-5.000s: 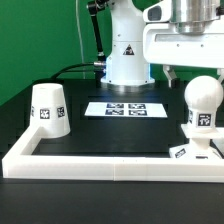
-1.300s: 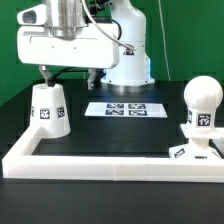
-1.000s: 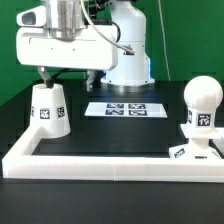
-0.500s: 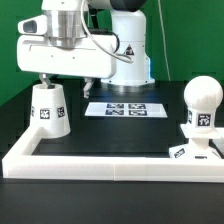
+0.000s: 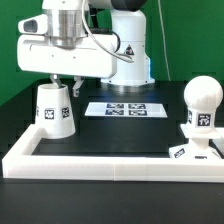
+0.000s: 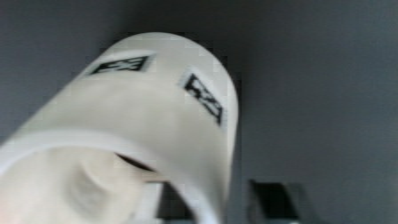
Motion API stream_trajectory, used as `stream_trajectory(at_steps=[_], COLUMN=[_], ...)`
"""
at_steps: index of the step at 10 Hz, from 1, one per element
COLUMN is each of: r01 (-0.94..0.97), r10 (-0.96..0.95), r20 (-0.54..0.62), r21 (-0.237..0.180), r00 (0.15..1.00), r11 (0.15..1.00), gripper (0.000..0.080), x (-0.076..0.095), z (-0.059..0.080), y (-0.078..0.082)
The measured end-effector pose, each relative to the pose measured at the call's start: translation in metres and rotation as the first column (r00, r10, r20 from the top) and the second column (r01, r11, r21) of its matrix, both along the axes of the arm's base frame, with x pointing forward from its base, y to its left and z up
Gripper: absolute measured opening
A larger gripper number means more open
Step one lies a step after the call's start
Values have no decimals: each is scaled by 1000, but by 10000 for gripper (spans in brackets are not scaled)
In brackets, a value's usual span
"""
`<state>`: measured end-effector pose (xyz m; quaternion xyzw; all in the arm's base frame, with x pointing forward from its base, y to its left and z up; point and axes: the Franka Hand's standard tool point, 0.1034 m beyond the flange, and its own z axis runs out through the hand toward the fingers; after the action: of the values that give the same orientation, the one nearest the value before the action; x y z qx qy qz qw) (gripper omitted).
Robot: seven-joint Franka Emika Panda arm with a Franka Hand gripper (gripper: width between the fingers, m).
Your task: Assemble lamp
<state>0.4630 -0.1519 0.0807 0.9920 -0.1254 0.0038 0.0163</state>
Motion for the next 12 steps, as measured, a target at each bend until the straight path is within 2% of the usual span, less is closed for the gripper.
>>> stream_trajectory(at_steps=[1, 6, 7, 8, 10, 12], r01=[1, 3, 24, 37, 83, 108], r10=[-1, -3, -24, -37, -83, -109], r20=[0, 1, 2, 5, 2, 9], r21=[0, 0, 11, 32, 88, 115], r00=[1000, 1000, 1000, 999, 997, 994], r11=[1000, 1000, 1000, 999, 993, 987], gripper=[43, 43, 43, 44, 44, 44], x=[0, 0, 4, 9, 26, 53], z=[0, 1, 6, 16, 48, 76], y=[0, 1, 11, 26, 58, 74])
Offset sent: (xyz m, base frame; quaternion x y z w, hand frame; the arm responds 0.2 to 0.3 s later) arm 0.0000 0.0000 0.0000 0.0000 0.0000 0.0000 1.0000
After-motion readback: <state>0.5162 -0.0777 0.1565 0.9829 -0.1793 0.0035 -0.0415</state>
